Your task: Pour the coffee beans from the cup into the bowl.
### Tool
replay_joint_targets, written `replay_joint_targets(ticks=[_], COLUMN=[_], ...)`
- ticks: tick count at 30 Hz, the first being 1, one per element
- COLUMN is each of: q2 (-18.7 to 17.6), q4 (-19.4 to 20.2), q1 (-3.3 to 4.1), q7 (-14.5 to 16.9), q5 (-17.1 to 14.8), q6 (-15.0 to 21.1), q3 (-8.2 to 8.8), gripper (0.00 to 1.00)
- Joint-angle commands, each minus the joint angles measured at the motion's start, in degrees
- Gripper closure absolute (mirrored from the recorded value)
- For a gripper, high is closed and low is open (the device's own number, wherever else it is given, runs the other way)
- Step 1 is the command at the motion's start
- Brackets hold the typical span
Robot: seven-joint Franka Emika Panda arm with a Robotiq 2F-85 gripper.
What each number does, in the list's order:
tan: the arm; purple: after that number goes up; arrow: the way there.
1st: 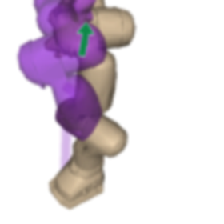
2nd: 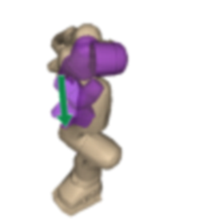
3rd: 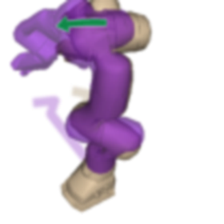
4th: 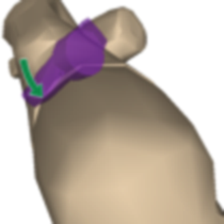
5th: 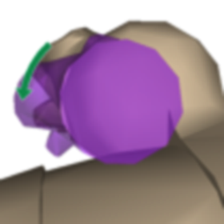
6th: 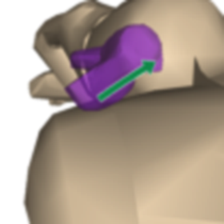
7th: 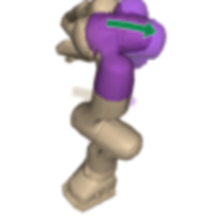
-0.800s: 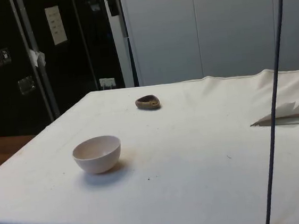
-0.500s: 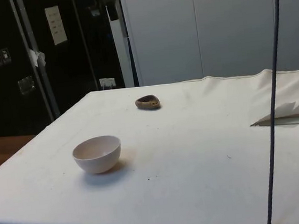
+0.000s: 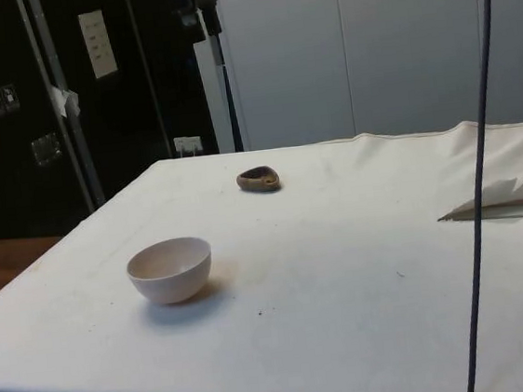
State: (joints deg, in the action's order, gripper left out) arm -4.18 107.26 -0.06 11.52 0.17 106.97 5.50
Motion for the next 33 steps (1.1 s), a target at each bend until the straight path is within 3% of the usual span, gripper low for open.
replay_joint_targets(ticks=[1,12,15,21,23,33], q2=[0.5,0.9,1.4,1.1,0.5,-1.9], q4=[0.7,1.1,2.1,2.5,3.2,3.6], q1=[-0.17,-0.06,-0.29,-0.17,-0.4,-0.57], q7=[0.6,4.9,7.4,9.3,11.1,15.3], q5=[0.1,0.0,0.1,0.0,-0.2,-0.8], q6=[0.8,0.5,1.9,2.7,5.2,9.7], q3=[0.11,2.81,3.95,5.16,5.84,7.39], gripper=[0.0,0.0,0.0,0.0,0.0,0.0])
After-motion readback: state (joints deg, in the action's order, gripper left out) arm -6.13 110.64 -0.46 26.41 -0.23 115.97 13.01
